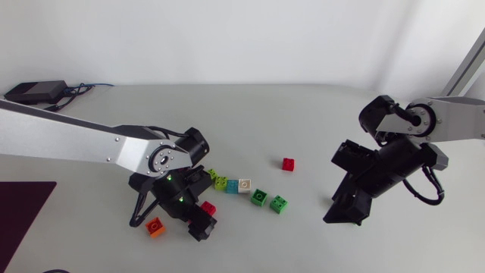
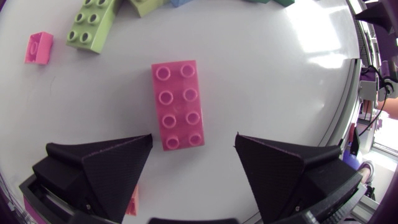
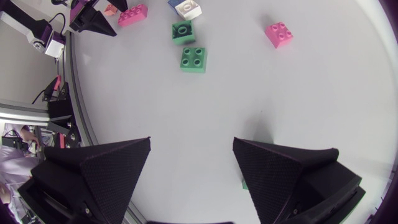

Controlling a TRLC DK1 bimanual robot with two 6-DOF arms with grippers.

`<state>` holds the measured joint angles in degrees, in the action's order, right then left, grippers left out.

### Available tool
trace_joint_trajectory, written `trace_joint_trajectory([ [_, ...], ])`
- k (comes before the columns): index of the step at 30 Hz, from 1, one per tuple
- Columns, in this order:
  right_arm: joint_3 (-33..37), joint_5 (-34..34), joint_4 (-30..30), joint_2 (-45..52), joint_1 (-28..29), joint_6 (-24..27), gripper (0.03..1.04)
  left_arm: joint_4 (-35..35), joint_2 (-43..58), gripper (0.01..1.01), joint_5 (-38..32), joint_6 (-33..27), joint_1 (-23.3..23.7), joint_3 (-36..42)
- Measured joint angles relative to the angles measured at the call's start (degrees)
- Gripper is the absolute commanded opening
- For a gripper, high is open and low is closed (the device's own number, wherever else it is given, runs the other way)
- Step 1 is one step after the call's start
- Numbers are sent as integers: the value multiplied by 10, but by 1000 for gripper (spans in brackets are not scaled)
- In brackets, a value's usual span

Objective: Sort duplo bricks by size, large to the right and small to the left

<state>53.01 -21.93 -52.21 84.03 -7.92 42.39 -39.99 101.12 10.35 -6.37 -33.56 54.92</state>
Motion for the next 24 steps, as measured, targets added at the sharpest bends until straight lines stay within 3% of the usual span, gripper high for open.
trace_joint_trajectory([
  [2,0,-2,0,-2,4,0,954,4,3,436,-1,0,-2,2],
  [3,0,-2,0,-3,6,0,954,5,4,359,-1,0,-2,2],
  [9,0,-3,0,-4,12,0,954,10,5,331,-8,0,-5,2],
  [24,0,-8,-2,-4,46,0,954,-31,-10,300,-48,-4,-75,34],
])
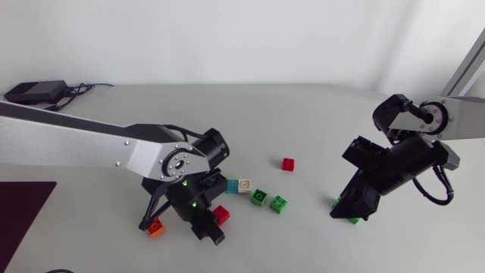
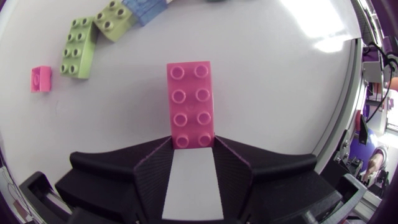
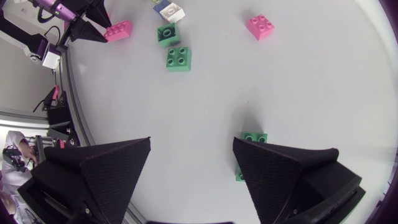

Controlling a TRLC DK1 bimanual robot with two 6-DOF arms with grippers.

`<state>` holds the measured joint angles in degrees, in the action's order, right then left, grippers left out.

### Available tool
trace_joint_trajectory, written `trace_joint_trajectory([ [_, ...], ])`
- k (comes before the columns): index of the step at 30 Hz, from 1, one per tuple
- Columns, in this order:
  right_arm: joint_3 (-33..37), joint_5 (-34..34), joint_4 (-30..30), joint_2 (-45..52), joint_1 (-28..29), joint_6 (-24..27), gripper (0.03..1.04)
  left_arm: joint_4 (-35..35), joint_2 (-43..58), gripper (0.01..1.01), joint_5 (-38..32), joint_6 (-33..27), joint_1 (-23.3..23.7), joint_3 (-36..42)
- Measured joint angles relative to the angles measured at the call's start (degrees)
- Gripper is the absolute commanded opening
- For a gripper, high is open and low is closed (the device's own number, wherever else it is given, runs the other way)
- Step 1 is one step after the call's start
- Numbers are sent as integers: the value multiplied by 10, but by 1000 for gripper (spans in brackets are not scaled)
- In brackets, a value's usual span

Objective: Sort duplo bricks by size, large to the right and small to the left

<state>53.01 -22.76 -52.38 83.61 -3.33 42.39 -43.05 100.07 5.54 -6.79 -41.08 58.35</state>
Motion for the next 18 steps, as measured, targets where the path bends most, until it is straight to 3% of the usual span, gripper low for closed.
trace_joint_trajectory([
  [7,-9,-11,-12,-13,27,0,954,-37,24,308,7,-43,-98,157],
  [10,-9,-11,-21,-28,49,2,954,-43,74,375,16,-59,-132,223],
  [11,-9,-11,-27,-32,56,3,954,-44,96,516,17,-61,-141,243],
  [13,-9,-11,-32,-38,67,7,954,-50,137,1015,18,-63,-157,279],
  [18,-9,-11,-41,-40,79,17,954,-74,176,997,18,-67,-171,318],
])
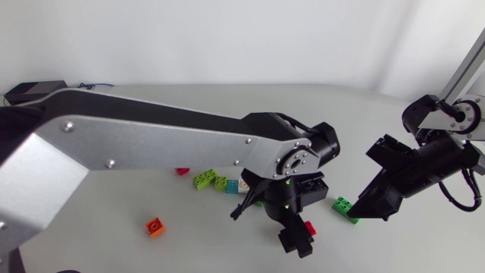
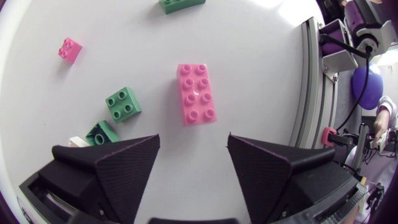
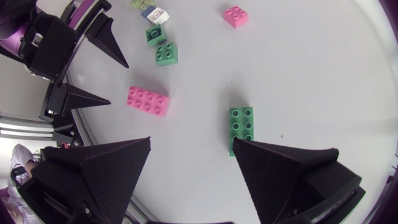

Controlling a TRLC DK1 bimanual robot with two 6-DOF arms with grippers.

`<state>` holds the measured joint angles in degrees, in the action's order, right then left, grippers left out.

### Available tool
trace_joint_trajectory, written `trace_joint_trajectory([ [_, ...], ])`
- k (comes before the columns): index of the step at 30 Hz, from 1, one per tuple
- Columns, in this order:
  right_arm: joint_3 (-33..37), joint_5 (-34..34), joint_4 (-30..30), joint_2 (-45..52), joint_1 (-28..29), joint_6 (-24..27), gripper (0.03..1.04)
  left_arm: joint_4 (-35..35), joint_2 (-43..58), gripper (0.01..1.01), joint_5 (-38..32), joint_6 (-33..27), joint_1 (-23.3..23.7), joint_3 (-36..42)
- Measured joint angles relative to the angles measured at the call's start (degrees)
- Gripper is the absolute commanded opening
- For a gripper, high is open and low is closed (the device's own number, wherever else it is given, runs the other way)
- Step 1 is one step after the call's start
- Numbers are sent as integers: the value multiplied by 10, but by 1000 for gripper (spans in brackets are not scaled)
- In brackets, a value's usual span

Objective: Sort duplo bricks by size, large to the right and small to the left

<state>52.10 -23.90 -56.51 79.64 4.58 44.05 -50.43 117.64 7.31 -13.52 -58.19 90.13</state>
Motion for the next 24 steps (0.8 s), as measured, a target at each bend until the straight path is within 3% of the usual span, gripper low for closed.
trace_joint_trajectory([
  [5,0,-5,-2,0,-3,1,954,-3,-51,997,2,-6,42,-20],
  [10,0,-15,-2,-1,-13,1,954,-3,-168,995,2,-53,193,-110],
  [14,0,-17,-2,-1,-17,1,954,-4,-204,990,-2,-109,297,-165],
  [17,-5,-17,-2,-4,-27,1,954,6,-202,990,-2,-137,322,-194],
  [24,-7,-17,-2,-7,-35,0,954,54,-166,990,0,-154,322,-202],
])
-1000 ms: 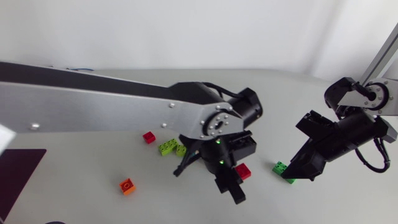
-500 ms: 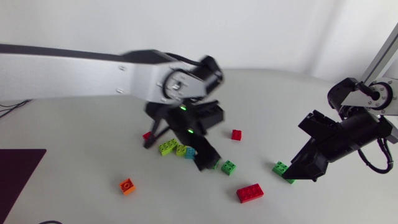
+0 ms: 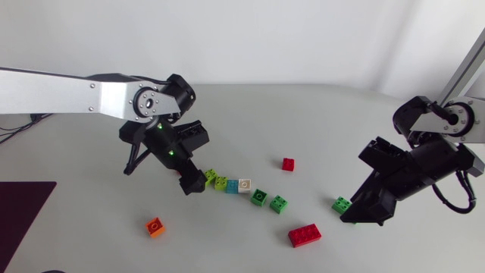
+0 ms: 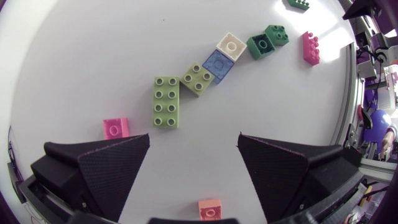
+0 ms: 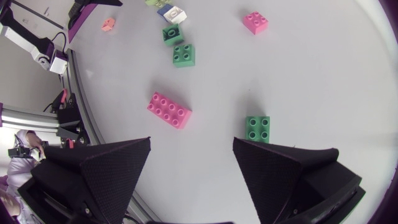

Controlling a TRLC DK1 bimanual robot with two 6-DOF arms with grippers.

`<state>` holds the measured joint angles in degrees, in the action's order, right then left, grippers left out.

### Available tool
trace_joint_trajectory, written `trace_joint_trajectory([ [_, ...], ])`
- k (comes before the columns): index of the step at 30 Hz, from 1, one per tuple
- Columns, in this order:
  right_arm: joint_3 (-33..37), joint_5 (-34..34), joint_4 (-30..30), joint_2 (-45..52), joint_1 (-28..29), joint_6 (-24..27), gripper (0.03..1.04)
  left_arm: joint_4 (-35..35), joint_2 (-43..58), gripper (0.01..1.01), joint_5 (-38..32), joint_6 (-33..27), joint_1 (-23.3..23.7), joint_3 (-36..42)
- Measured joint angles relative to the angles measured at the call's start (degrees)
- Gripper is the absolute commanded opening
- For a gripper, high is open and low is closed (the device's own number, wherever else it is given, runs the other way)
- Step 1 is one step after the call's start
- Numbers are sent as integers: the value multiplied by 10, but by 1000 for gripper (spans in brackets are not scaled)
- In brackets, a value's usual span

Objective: Sort duplo bricks by size, large to the right and small to the left

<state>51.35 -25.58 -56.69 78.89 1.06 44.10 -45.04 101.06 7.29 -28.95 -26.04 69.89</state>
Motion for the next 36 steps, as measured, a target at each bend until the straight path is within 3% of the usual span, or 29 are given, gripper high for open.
trace_joint_trajectory([
  [12,-1,0,-2,-3,-10,0,954,38,87,990,0,-13,4,2],
  [28,-1,0,-1,9,-19,-5,954,40,138,985,0,-17,26,71],
  [32,-1,0,0,12,-23,-7,954,40,151,890,0,-22,27,83],
  [36,-1,0,0,13,-23,-8,952,42,168,556,-3,-24,27,85],
])
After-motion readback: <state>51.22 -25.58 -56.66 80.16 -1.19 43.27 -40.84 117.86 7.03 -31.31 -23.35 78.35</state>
